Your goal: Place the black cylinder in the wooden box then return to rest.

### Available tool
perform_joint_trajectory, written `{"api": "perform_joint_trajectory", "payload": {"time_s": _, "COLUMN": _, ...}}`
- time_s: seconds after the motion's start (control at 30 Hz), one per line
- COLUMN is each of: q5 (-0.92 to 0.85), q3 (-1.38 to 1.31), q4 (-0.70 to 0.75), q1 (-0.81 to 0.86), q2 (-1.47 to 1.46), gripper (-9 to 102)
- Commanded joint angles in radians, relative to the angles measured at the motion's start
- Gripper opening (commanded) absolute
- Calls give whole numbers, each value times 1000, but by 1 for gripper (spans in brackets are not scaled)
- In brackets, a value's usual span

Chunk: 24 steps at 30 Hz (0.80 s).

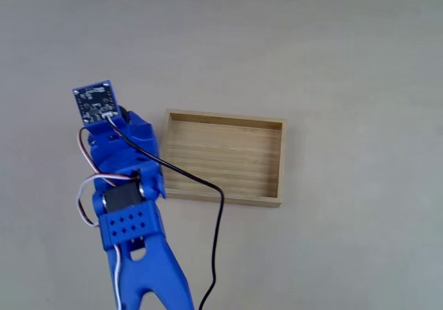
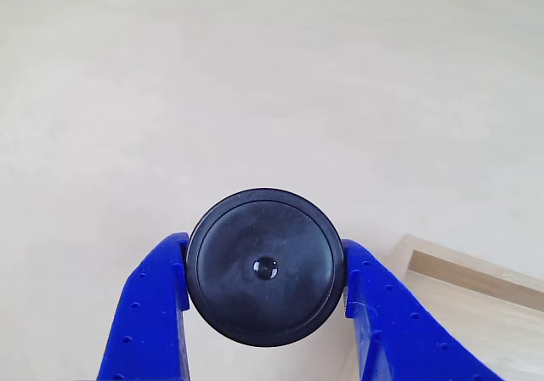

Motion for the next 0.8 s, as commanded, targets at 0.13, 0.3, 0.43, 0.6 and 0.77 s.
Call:
{"api": "perform_joint_trajectory", "payload": {"time_s": 0.13, "q5": 26, "q3": 160, "q4": 9, "q1": 101, "q2": -345, "gripper": 16}}
{"api": "perform_joint_trajectory", "payload": {"time_s": 0.3, "q5": 48, "q3": 268, "q4": 9, "q1": 186, "q2": -434, "gripper": 16}}
{"api": "perform_joint_trajectory", "payload": {"time_s": 0.43, "q5": 49, "q3": 279, "q4": 5, "q1": 253, "q2": -434, "gripper": 16}}
{"api": "perform_joint_trajectory", "payload": {"time_s": 0.6, "q5": 48, "q3": 279, "q4": -18, "q1": 336, "q2": -387, "gripper": 16}}
{"api": "perform_joint_trajectory", "payload": {"time_s": 0.77, "q5": 43, "q3": 279, "q4": -31, "q1": 382, "q2": -336, "gripper": 16}}
